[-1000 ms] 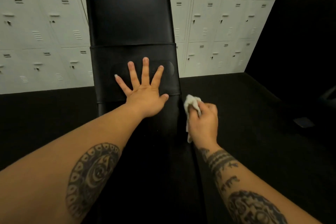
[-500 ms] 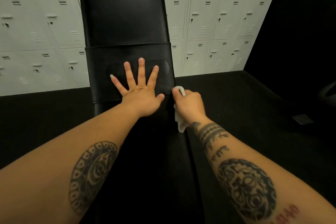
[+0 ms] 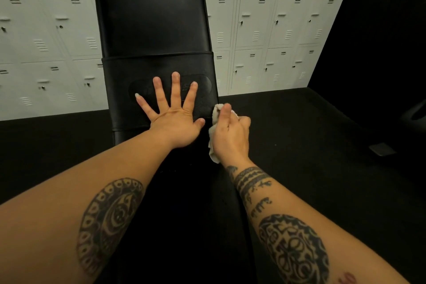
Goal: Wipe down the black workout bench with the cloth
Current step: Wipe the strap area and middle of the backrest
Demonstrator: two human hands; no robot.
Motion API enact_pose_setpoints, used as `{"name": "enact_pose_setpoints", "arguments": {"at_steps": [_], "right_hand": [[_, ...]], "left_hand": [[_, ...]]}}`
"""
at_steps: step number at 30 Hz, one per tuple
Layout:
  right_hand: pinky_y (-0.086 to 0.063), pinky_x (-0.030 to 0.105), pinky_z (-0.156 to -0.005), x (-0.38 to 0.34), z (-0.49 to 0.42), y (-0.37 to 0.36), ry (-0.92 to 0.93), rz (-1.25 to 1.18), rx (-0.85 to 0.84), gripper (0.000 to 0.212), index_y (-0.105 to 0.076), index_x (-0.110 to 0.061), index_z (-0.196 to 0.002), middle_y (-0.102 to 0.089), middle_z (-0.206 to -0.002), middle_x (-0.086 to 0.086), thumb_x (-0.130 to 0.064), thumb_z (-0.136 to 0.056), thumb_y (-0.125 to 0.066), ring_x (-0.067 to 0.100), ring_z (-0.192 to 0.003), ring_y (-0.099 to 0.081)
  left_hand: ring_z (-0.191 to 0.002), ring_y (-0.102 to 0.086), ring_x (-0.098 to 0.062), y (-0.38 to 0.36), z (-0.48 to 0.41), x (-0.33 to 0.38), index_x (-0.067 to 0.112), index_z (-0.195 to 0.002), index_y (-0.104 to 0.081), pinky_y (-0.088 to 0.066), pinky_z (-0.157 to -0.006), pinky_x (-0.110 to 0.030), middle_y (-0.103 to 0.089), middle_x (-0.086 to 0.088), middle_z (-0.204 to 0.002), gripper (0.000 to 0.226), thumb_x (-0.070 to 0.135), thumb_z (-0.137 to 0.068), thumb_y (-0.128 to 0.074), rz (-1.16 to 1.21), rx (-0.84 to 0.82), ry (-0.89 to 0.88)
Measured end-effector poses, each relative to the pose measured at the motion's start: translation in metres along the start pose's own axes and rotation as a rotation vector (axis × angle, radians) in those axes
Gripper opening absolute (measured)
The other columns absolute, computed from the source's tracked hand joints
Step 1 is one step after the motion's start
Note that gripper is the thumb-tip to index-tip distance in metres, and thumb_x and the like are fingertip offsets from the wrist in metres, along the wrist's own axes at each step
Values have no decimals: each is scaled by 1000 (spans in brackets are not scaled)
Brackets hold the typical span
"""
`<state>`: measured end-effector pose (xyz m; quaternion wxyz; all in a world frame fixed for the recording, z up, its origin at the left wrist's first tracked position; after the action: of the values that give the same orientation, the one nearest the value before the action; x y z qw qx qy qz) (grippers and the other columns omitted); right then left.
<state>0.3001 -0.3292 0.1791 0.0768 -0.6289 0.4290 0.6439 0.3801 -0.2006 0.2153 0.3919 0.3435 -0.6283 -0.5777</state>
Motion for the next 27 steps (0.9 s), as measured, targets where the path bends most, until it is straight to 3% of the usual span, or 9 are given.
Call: {"name": "enact_pose_setpoints", "arguments": {"at_steps": [5,7,9,11,14,16,20,24,27], "right_hand": [[-42,27,-82,56,20,2,-12,56,-80,40,-66,-28,-119,-46,-112,0,-52,-99,-42,14,-95,-55],[-40,26,-68,73,15,6,-69,113,-160,38,-69,-27,-92,-53,-103,2,-54,-97,-43,13,-86,-57],[-37,24,-59,71,2,14,-63,134,-113,45,-64,-26,-72,-60,-91,5,-61,-92,-44,16,-78,-60],[-38,22,-60,50,-11,24,-20,77,7,43,-67,-29,-75,-62,-89,6,-64,-88,-47,14,-77,-62],[-42,16,-78,14,-13,16,75,-61,7,32,-69,-37,-114,-56,-105,-4,-54,-89,-60,5,-92,-57],[-40,18,-85,10,-1,10,81,-52,17,36,-66,-30,-123,-53,-109,-4,-44,-90,-64,5,-96,-54],[-48,28,-91,48,22,9,-5,42,47,31,-70,-24,-112,-58,-106,-5,-45,-91,-61,12,-99,-58],[-58,41,-72,61,17,23,-177,155,-109,33,-67,-23,-81,-67,-75,-4,-51,-92,-53,15,-72,-65],[-57,38,-68,37,13,41,-142,141,-23,38,-68,-24,-79,-66,-78,-2,-54,-93,-49,14,-71,-63]], "left_hand": [[-131,53,-42,1,1,0,41,-151,31,22,-102,-79,59,-2,-145,93,65,-97,-40,-3,4,2],[-131,53,-42,0,1,0,41,-151,31,22,-102,-79,59,-2,-146,93,65,-97,-40,-4,6,2],[-131,53,-42,-1,0,0,41,-151,31,22,-102,-79,59,-2,-146,93,65,-97,-40,-5,11,3],[-131,53,-42,-1,-1,-1,41,-151,31,22,-102,-79,58,-2,-146,93,65,-97,-40,-7,13,5],[-131,53,-42,0,0,-1,41,-151,31,23,-101,-79,58,-2,-146,93,66,-96,-40,-10,21,5],[-131,54,-42,-1,-1,-1,42,-151,32,24,-101,-78,59,-2,-145,93,66,-96,-40,-10,20,5],[-130,54,-42,-1,-3,-1,42,-150,32,23,-101,-79,60,-1,-144,93,65,-97,-40,-16,34,10],[-129,56,-41,0,-2,-1,42,-151,32,26,-100,-78,61,0,-143,92,64,-98,-40,3,6,8],[-129,56,-38,6,1,-1,45,-152,27,25,-102,-76,59,4,-145,89,60,-99,-43,68,-77,7]]}}
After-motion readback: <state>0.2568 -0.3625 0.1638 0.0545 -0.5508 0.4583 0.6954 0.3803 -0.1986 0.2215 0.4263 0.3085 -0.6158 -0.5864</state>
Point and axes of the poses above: each hand's wrist, its own z-axis away from the middle knuckle, its own y-axis out of the back of the hand, x = y × z, the point moved 6 cm from there along -z, towards the middle knuckle
